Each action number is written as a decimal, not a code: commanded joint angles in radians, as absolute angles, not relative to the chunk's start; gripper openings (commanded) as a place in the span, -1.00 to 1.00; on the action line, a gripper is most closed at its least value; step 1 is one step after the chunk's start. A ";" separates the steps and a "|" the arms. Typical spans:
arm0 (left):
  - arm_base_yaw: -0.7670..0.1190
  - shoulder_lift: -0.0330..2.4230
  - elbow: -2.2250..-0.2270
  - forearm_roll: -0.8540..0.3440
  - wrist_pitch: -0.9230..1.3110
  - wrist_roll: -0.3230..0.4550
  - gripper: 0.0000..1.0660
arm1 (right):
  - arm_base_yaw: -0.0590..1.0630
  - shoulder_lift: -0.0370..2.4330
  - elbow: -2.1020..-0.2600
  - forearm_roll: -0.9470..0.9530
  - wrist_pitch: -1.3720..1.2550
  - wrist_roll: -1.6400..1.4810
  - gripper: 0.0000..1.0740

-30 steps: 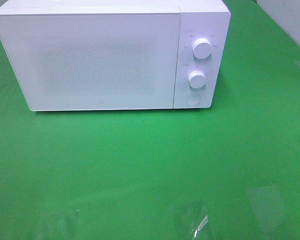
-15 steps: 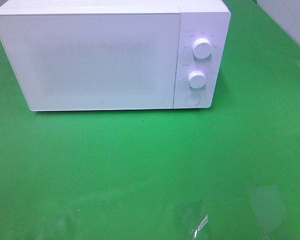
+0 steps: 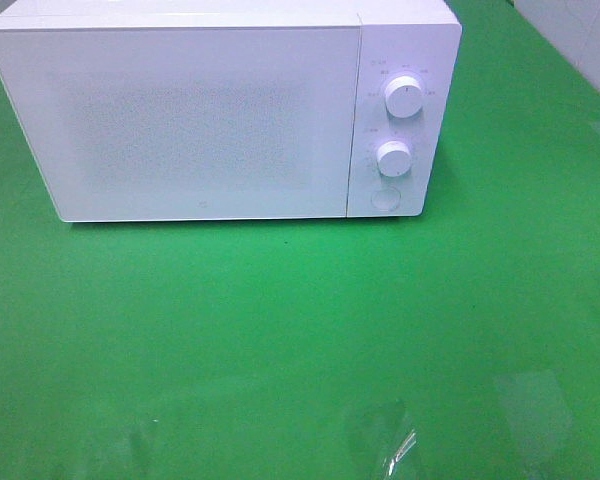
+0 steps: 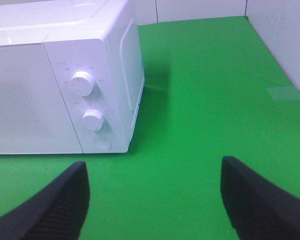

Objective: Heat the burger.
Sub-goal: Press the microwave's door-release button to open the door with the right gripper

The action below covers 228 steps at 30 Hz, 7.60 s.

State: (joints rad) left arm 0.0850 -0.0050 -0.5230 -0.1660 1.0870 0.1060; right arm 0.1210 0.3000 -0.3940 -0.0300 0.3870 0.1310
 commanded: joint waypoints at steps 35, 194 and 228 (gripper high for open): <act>0.086 -0.011 -0.519 -0.174 1.073 0.108 0.76 | 0.122 1.243 -0.275 0.000 -0.886 0.132 0.28; 0.086 -0.011 -0.519 -0.174 1.073 0.108 0.76 | 0.500 2.153 -0.908 0.515 -1.128 1.435 -0.99; 0.086 -0.011 -0.519 -0.174 1.073 0.108 0.76 | 0.503 2.201 -0.998 0.533 -1.222 1.388 -1.00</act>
State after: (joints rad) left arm 0.0850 -0.0050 -0.5230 -0.1660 1.0870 0.1060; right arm 0.5420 2.2150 -0.9100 0.5720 -0.9900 1.4040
